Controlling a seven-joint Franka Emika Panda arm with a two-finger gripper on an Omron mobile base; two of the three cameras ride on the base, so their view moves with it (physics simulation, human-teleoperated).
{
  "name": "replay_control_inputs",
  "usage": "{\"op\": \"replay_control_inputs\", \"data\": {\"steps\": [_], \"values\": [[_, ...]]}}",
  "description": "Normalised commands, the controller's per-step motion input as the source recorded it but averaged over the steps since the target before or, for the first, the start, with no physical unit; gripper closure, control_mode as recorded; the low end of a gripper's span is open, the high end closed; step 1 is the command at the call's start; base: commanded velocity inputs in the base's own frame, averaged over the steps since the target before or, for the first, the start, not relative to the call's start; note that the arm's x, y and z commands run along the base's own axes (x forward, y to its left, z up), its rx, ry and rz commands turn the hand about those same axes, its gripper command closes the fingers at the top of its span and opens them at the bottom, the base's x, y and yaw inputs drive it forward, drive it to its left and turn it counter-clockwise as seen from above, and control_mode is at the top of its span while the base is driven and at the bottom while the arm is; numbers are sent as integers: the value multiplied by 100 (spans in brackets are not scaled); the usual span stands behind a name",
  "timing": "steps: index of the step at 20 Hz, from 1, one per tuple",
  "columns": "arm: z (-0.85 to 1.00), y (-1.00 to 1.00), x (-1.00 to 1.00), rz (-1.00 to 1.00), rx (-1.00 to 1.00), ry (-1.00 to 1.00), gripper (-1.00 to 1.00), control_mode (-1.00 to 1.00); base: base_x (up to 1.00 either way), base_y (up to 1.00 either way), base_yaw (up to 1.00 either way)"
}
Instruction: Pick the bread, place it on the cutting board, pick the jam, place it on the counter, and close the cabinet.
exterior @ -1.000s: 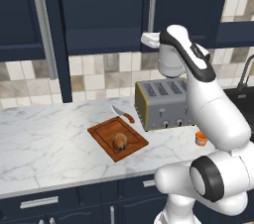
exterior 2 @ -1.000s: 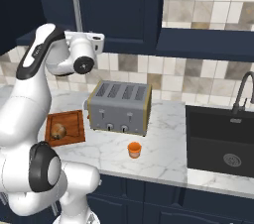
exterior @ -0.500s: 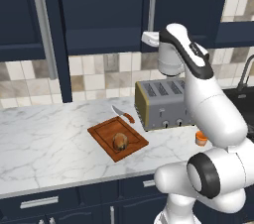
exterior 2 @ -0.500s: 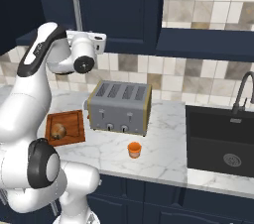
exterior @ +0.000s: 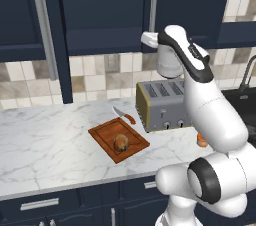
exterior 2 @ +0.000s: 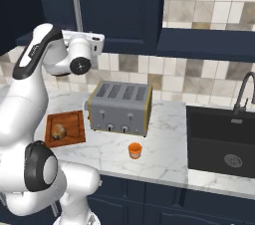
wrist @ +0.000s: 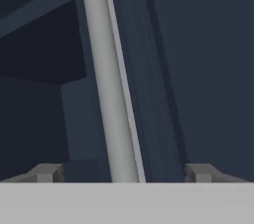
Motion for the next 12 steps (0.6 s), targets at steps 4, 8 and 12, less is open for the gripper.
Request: {"op": "replay_control_inputs", "data": {"steps": [4, 8, 12], "values": [[4, 5, -29, -2, 0, 0, -100, -100, 0, 0, 0], [10, 0, -31, -4, 0, 0, -100, -100, 0, 0, 0], [16, 0, -31, -4, 0, 0, -100, -100, 0, 0, 0]]}}
